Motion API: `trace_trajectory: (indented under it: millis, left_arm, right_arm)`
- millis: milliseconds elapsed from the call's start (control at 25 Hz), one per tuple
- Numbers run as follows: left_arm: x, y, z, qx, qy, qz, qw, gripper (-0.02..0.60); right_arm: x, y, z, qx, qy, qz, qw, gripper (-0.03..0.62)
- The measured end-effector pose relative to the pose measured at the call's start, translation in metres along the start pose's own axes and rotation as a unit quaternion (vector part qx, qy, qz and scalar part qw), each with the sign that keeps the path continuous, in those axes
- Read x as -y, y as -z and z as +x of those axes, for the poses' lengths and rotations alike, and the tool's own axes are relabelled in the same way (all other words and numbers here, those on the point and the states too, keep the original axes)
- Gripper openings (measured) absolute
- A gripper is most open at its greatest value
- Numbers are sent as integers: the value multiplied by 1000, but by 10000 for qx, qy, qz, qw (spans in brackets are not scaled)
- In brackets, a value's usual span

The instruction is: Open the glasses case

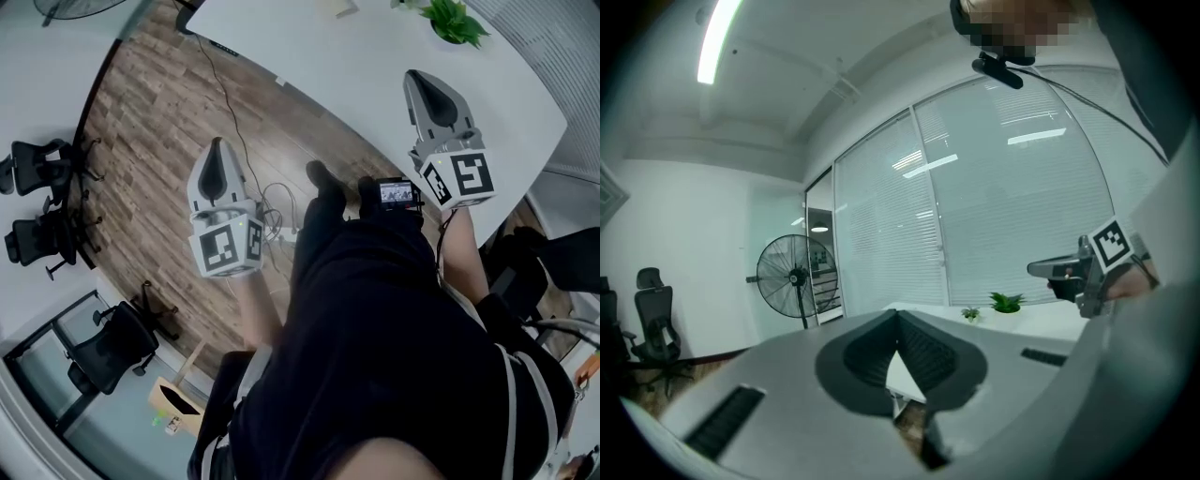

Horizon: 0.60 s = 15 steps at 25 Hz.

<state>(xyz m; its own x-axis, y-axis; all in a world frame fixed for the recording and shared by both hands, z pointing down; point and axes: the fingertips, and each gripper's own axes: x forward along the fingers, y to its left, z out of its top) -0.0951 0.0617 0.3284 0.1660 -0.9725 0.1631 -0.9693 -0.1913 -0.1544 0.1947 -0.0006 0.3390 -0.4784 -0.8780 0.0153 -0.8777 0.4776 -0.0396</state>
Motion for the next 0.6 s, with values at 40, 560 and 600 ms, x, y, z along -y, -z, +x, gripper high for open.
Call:
trace_trajectory:
  millis: [40,560,600]
  left_arm:
    - [-5,4,6,-21,26,-27,10000,-3]
    - [-135,5,125,320,492,-349,9977,-3]
    - [-142,3,130,355,494,-362,9975,-3]
  right_arm:
    - [-2,2,8,-40,4,-38,10000,17]
    - [-34,-21,163,-76,386,-765,9963,17]
    - [-36,-22,170,-73,406,-770,9962,17]
